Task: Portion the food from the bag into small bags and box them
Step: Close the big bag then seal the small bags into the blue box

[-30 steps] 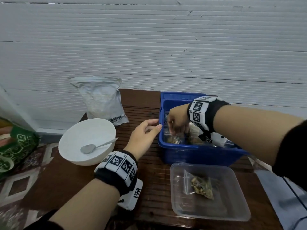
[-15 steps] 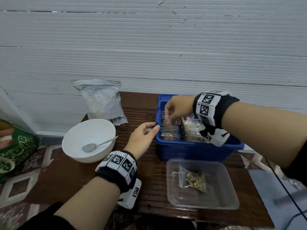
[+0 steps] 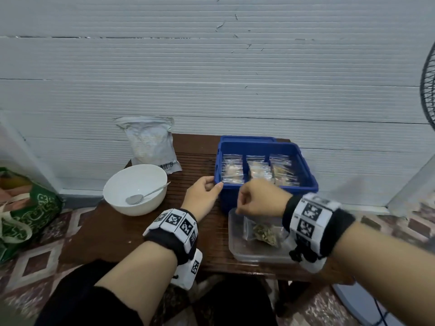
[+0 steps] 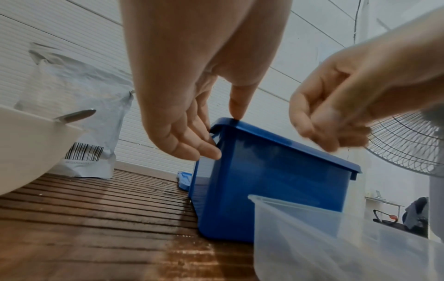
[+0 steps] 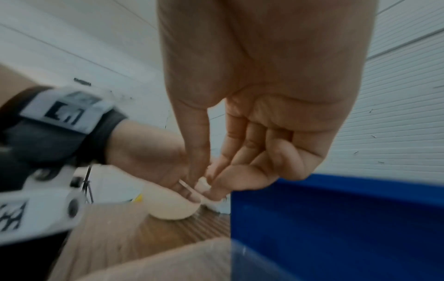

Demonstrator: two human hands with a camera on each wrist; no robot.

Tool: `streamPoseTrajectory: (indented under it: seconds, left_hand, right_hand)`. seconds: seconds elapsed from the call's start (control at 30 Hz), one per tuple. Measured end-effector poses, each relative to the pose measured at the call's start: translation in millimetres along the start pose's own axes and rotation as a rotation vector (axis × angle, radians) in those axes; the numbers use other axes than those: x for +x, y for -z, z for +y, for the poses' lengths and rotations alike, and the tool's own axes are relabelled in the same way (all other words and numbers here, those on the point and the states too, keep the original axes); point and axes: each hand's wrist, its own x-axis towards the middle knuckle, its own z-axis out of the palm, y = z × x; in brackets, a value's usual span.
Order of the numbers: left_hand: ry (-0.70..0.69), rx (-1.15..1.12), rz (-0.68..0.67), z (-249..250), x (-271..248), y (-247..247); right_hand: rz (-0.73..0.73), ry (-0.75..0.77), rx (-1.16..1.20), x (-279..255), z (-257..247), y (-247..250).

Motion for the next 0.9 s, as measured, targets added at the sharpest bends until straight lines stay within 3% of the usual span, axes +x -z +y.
streamPoseTrajectory:
  seconds: [0.13,0.23,0.5,0.67,0.9]
  left_hand:
    - [0.013,-0.001,-0.022,-5,-13,-5]
    - [0.026,0.023,-0.037,-8,-23,-10]
    - [0.028,0.067,-0.029,-16,-35,-19]
    - [-0.061,0.133,-0.105,-14,-39,-26]
    - [-0.150,0.148,-0.191,-4,-46,-29]
  right_hand:
    - [-0.046,-0.172,-0.177,-14,14,-52]
    - [0.018,-0.259,-0.234,-17,20,-80]
    - [0.202,-0.232,-0.335,-27,19,-82]
    - [0.366,-0.244,-0.136,-38,24,-64]
    - [0.481,-0.172,0.474,-46,38,-56]
